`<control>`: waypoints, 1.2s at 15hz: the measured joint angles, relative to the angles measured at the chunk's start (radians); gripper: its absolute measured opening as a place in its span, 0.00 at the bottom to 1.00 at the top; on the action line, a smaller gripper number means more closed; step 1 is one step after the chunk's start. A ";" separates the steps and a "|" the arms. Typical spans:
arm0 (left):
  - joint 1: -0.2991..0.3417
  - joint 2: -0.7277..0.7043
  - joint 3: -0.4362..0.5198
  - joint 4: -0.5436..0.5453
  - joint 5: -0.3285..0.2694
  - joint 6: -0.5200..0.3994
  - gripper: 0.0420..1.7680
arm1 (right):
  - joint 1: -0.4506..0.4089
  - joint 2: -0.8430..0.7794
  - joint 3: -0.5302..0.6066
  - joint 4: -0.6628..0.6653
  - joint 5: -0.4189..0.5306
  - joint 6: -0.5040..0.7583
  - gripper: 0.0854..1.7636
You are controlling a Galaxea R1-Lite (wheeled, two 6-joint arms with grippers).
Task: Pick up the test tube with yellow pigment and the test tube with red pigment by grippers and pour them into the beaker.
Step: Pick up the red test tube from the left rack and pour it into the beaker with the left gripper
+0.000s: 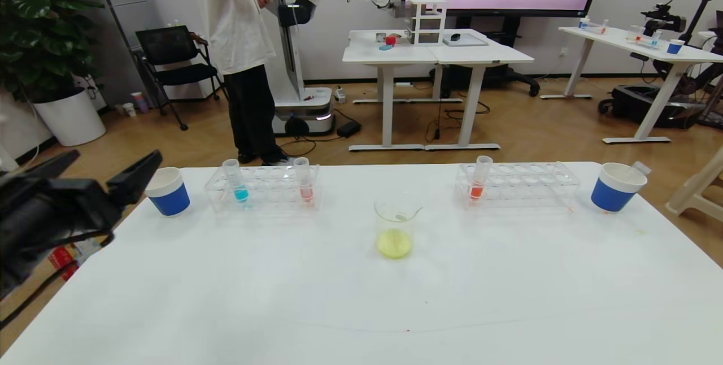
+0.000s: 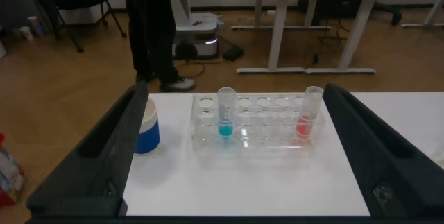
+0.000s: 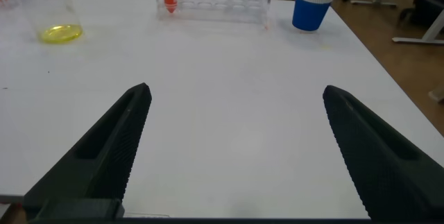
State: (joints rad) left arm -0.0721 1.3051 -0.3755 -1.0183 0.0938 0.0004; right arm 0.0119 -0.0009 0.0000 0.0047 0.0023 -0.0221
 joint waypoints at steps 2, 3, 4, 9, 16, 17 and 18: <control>-0.084 0.185 -0.025 -0.148 0.097 -0.024 0.99 | -0.001 0.000 0.000 0.000 0.000 0.000 0.98; -0.132 0.261 -0.044 -0.196 0.147 -0.031 0.99 | 0.000 0.000 0.000 0.000 0.000 0.000 0.98; -0.177 0.330 -0.067 -0.234 0.190 -0.036 0.99 | 0.000 0.000 0.000 0.000 0.000 0.000 0.98; -0.340 0.594 -0.188 -0.317 0.284 -0.041 0.99 | -0.001 0.000 0.000 0.000 0.000 0.000 0.98; -0.375 0.837 -0.290 -0.454 0.297 -0.034 0.99 | 0.000 0.000 0.000 0.000 0.000 0.000 0.98; -0.373 0.862 -0.319 -0.455 0.298 -0.034 0.99 | 0.000 0.000 0.000 0.000 0.000 0.000 0.98; -0.369 0.885 -0.352 -0.456 0.298 -0.035 0.99 | 0.000 0.000 0.000 0.000 0.000 0.001 0.98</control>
State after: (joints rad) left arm -0.4411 2.1902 -0.7272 -1.4738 0.3915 -0.0345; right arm 0.0115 -0.0009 0.0000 0.0043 0.0023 -0.0215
